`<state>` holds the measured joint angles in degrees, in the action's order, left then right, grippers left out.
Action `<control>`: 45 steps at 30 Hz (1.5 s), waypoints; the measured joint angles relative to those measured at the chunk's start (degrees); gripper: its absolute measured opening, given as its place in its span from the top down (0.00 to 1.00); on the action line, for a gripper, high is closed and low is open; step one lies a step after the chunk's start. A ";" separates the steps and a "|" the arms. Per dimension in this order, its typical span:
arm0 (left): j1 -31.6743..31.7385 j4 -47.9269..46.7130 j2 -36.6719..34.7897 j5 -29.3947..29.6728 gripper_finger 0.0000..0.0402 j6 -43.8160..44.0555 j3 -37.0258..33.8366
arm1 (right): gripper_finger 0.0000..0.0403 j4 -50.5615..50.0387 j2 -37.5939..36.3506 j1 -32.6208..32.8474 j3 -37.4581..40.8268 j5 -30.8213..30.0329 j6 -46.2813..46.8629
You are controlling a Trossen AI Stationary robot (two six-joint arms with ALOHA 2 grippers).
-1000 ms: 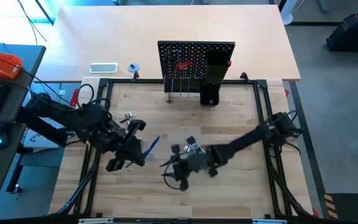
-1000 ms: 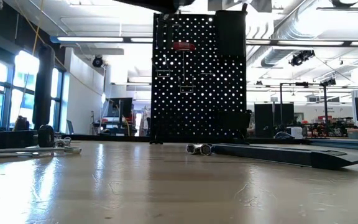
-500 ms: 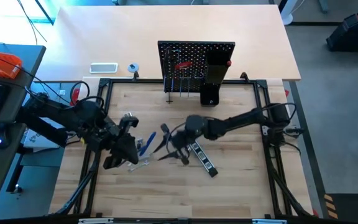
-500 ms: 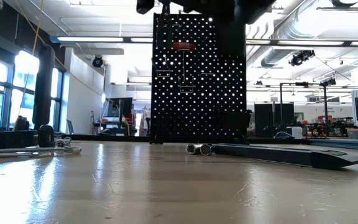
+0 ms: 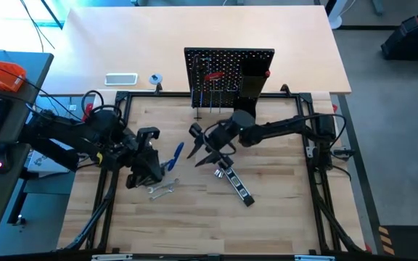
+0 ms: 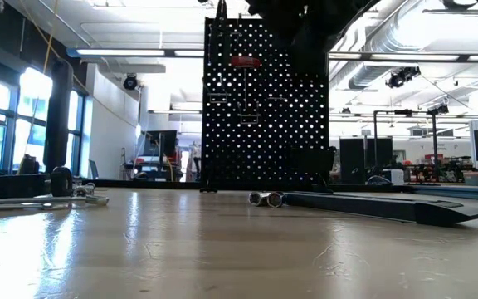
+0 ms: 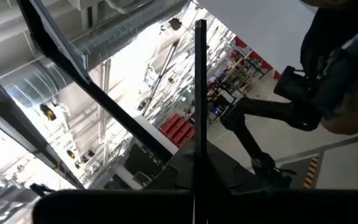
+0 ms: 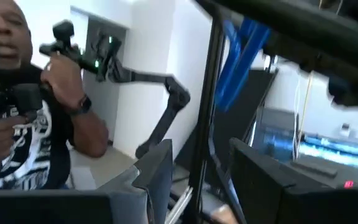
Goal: Hang tools onto peg board
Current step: Put the pick tool into the top black bin on the peg board
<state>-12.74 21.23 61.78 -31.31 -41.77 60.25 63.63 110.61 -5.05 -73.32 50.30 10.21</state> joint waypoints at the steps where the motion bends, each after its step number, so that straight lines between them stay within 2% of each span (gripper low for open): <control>1: 0.04 0.02 0.00 0.01 1.00 -0.34 0.00 | 0.63 1.67 0.00 -0.07 0.00 -0.04 0.34; 5: 0.10 0.19 0.66 0.00 1.00 -2.65 0.00 | 0.63 7.40 0.00 0.07 -0.16 -0.21 2.70; 11: 1.01 3.63 2.40 -1.51 1.00 -3.14 0.02 | 0.63 7.11 0.00 -0.93 -0.55 -4.26 6.65; 15: 1.93 5.51 4.04 -3.78 1.00 -1.76 0.02 | 0.63 7.09 0.00 -1.51 -0.55 -4.24 7.95; 21: 2.39 6.10 5.25 -4.19 1.00 -1.54 0.02 | 0.63 7.33 0.00 -1.30 -0.55 -1.72 8.43; 28: 2.37 6.76 5.27 -4.41 1.00 -1.44 0.02 | 0.63 7.39 0.00 -1.30 -0.55 -2.06 9.03; 45: 2.19 7.44 5.03 -4.48 1.00 -1.34 0.02 | 0.63 7.85 0.00 0.91 -0.55 -9.85 7.03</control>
<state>-10.55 28.67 66.80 -35.79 -43.11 60.27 71.48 110.61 -4.14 -73.87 40.45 17.25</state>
